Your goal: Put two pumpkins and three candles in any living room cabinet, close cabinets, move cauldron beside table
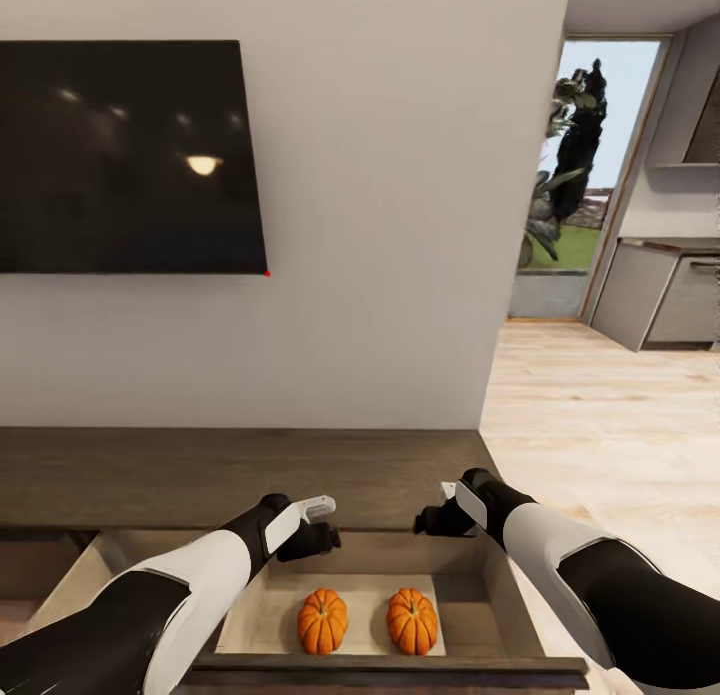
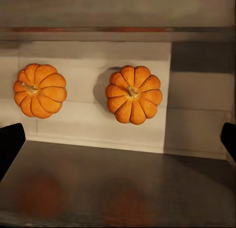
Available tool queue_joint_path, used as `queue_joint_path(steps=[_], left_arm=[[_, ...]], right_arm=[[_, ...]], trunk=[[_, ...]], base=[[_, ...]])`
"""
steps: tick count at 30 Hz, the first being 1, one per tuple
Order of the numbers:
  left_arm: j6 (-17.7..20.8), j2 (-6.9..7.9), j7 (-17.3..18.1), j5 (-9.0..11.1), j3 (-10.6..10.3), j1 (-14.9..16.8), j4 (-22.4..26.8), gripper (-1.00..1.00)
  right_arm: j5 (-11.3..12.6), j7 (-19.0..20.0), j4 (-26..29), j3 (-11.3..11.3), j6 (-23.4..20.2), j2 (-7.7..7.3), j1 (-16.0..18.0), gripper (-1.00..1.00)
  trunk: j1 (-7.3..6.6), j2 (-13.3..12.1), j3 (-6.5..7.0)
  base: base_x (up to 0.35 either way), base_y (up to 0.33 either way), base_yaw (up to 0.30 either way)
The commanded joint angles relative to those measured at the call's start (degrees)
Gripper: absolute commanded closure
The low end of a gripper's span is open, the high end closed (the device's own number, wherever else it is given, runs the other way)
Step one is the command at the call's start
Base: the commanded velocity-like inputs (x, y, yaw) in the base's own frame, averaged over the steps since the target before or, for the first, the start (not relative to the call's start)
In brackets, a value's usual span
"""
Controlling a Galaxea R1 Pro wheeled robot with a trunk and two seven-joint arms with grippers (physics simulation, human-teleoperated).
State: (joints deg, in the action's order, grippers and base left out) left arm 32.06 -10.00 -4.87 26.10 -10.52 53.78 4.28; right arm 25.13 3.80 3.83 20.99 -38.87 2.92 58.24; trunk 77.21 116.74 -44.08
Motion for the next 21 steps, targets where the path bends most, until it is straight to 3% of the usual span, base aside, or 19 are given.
queue_joint_path(steps=[1,15,21], left_arm=[[0.28,0.00,-0.41,0.62,-0.38,0.01,0.12,-1.00],[0.28,0.00,-0.34,0.62,-0.38,0.01,0.12,-1.00],[0.28,0.00,-0.24,0.62,-0.38,0.01,0.12,-1.00]], right_arm=[[0.12,0.26,0.04,0.50,-0.18,-0.02,0.03,-1.00],[0.16,0.26,0.04,0.46,0.11,-0.02,0.03,-1.00],[0.19,0.27,0.04,0.37,0.16,-0.02,0.03,-1.00]], trunk=[[-0.04,0.03,-0.05],[-0.04,0.03,-0.05],[-0.04,0.03,-0.05]], base=[[-0.287,-0.105,0.000],[-0.294,-0.108,0.000],[-0.249,0.109,0.000]])
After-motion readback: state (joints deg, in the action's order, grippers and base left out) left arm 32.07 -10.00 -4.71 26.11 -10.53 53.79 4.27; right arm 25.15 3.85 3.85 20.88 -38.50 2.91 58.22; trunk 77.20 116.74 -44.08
